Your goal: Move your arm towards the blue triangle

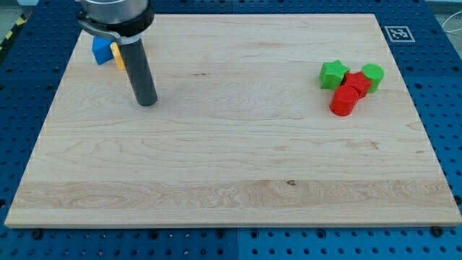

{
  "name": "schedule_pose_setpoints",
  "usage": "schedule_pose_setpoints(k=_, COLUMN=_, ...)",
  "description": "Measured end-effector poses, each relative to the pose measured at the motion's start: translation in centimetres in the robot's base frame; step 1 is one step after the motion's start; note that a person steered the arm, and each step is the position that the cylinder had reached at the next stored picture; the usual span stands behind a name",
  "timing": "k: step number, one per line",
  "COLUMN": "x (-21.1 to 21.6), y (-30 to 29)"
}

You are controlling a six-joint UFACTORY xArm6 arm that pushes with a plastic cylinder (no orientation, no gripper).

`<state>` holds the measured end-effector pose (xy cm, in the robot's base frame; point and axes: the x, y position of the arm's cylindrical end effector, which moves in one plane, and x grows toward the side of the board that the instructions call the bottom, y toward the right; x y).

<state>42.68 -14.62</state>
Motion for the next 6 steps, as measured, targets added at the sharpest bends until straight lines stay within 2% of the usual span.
schedule_pose_setpoints(k=2, x=0.3, y=-6.5)
schedule_pose_setpoints(k=3, x=-2.1, y=-9.4)
schedule_pose_setpoints(k=6, x=-7.3, y=-11.5)
